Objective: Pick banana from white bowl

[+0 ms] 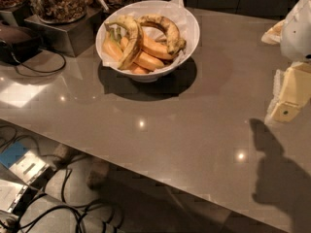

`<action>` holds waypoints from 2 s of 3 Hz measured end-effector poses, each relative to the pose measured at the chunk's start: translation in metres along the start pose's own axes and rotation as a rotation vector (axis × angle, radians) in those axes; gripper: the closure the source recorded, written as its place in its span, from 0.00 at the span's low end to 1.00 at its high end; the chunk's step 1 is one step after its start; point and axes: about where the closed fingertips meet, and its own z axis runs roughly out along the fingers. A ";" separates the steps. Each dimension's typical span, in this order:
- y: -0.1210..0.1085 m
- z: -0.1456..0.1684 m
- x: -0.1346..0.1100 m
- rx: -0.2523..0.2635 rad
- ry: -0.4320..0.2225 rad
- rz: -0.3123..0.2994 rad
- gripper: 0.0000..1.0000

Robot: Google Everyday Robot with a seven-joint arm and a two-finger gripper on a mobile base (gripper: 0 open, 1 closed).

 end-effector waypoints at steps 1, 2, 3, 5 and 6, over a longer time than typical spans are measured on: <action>-0.007 -0.006 -0.009 0.006 -0.008 -0.007 0.00; -0.030 -0.005 -0.040 0.012 0.052 -0.042 0.00; -0.033 -0.006 -0.042 0.030 0.043 -0.043 0.00; -0.083 0.002 -0.086 -0.028 -0.045 0.036 0.00; -0.115 0.010 -0.121 -0.003 -0.039 0.022 0.00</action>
Offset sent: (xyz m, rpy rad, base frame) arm 0.0385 0.0222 0.0240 -0.0634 0.0536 0.0144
